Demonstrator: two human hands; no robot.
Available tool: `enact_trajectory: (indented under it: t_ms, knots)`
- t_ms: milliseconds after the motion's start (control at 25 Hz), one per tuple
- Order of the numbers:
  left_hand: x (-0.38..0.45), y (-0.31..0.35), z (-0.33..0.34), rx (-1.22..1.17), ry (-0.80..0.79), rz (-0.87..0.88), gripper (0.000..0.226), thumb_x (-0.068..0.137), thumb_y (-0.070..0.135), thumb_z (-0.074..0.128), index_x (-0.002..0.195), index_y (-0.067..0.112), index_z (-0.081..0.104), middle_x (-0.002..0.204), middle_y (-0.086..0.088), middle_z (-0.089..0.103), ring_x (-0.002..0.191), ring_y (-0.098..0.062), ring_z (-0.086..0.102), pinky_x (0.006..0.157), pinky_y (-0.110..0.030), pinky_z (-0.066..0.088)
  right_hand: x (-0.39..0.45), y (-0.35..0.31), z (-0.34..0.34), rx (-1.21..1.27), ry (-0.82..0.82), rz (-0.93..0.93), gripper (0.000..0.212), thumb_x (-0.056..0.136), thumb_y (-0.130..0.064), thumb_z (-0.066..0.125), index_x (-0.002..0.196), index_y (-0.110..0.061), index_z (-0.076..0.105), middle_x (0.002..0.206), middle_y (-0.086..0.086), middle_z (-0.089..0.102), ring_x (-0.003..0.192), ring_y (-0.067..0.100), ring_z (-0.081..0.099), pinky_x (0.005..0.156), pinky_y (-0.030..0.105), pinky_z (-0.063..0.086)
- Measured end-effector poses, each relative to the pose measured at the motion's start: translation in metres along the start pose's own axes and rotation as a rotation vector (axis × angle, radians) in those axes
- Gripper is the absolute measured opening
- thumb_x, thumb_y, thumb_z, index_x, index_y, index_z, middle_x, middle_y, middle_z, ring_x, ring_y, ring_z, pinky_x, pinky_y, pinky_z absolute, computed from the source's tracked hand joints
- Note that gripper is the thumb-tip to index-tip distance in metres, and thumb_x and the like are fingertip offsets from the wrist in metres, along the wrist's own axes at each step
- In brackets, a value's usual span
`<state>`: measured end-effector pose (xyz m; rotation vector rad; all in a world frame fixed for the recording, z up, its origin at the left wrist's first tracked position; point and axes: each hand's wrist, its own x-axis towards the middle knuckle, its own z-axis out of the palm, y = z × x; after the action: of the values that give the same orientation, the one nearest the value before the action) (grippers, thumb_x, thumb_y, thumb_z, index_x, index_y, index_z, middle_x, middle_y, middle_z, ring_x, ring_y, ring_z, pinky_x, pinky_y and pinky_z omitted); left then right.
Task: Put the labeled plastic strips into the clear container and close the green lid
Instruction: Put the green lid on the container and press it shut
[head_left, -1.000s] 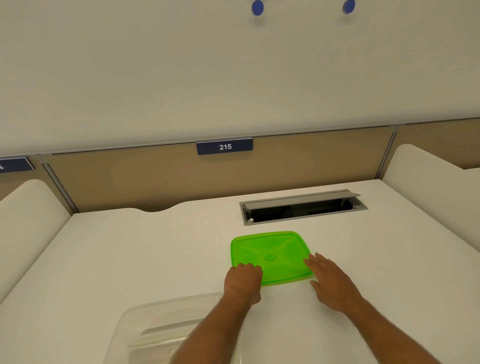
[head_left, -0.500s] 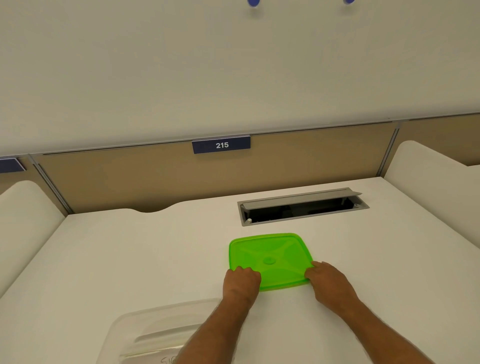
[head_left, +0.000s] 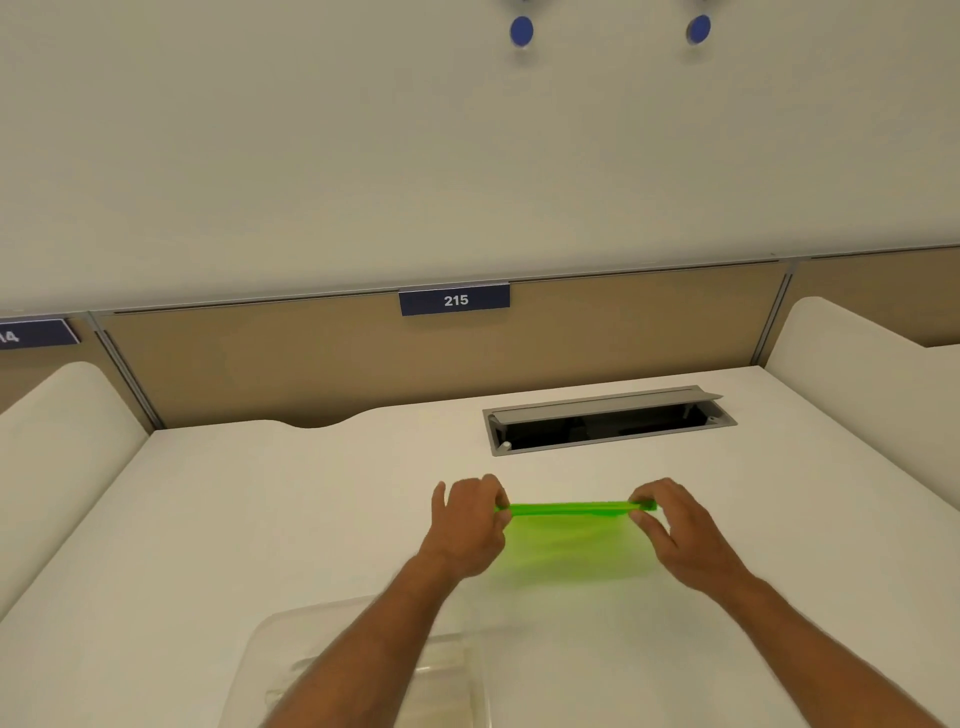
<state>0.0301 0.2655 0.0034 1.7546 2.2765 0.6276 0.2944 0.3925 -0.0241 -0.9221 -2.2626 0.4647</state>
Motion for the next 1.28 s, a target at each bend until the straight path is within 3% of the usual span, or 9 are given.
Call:
enact_trajectory:
  t_ms: [160,280,360,520,640,960,1160,1280]
  knots:
    - [-0.006,0.005,-0.028,-0.263,0.085,0.044,0.014,0.099,0.023,0.054,0.107,0.011,0.057,0.106,-0.003,0.066,0.100,-0.026,0.056,0.095,-0.039,0.039,0.014,-0.021,-0.019,0.172,0.123,0.014,0.014,0.090,-0.004,0.064,0.100,-0.014,0.065,0.095,-0.001,0.062,0.090,0.010,0.059,0.076,0.029,0.050]
    - [-0.013,0.014,-0.045,-0.573,0.107,0.042,0.008,0.098,0.017,0.057,0.101,0.010,0.057,0.096,-0.002,0.065,0.084,-0.014,0.060,0.079,-0.028,0.045,0.024,-0.037,-0.031,0.296,0.228,0.078,0.015,0.091,-0.013,0.064,0.105,-0.017,0.067,0.100,-0.001,0.064,0.090,0.012,0.060,0.077,0.031,0.050]
    - [-0.017,0.020,-0.055,-0.766,0.124,0.028,0.004,0.097,0.013,0.058,0.101,0.011,0.058,0.094,-0.006,0.067,0.079,-0.011,0.064,0.078,-0.027,0.049,0.031,-0.049,-0.039,0.402,0.291,0.130,0.017,0.091,-0.016,0.064,0.107,-0.019,0.067,0.102,0.000,0.066,0.085,0.013,0.060,0.075,0.034,0.051]
    - [-0.026,0.024,-0.074,-1.027,0.076,-0.033,0.024,0.094,0.006,0.063,0.115,0.016,0.058,0.108,-0.011,0.067,0.079,-0.020,0.068,0.069,-0.029,0.056,0.039,-0.072,-0.051,0.593,0.337,0.208,0.021,0.091,-0.013,0.065,0.098,-0.033,0.068,0.083,-0.002,0.065,0.058,0.010,0.056,0.049,0.024,0.051]
    - [-0.035,0.016,-0.086,-1.154,0.056,-0.110,0.030,0.090,0.002,0.066,0.117,0.014,0.060,0.104,-0.012,0.070,0.075,-0.022,0.070,0.063,-0.032,0.058,0.036,-0.088,-0.047,0.663,0.333,0.293,0.018,0.089,-0.012,0.068,0.094,-0.030,0.068,0.085,0.003,0.062,0.045,0.011,0.055,0.041,0.024,0.049]
    - [-0.075,-0.032,-0.094,-1.214,0.000,-0.337,0.016,0.092,0.016,0.067,0.107,0.013,0.067,0.089,-0.007,0.077,0.063,-0.016,0.067,0.055,-0.027,0.053,0.013,-0.128,0.008,0.773,0.183,0.571,0.007,0.087,-0.015,0.071,0.093,-0.013,0.069,0.091,0.010,0.067,0.050,0.015,0.061,0.045,0.030,0.052]
    - [-0.100,-0.060,-0.098,-1.233,0.013,-0.447,0.015,0.094,0.017,0.064,0.107,0.011,0.066,0.086,-0.008,0.077,0.060,-0.016,0.064,0.054,-0.026,0.052,0.005,-0.149,0.036,0.803,0.077,0.631,0.014,0.086,-0.017,0.073,0.098,-0.013,0.068,0.095,0.014,0.070,0.057,0.019,0.063,0.048,0.031,0.053]
    - [-0.114,-0.071,-0.098,-1.269,0.059,-0.488,0.014,0.094,0.017,0.065,0.107,0.013,0.065,0.086,-0.008,0.077,0.060,-0.016,0.064,0.055,-0.026,0.051,0.002,-0.158,0.048,0.785,0.052,0.635,0.027,0.084,-0.024,0.075,0.107,-0.016,0.065,0.102,0.010,0.070,0.071,0.019,0.067,0.051,0.031,0.053]
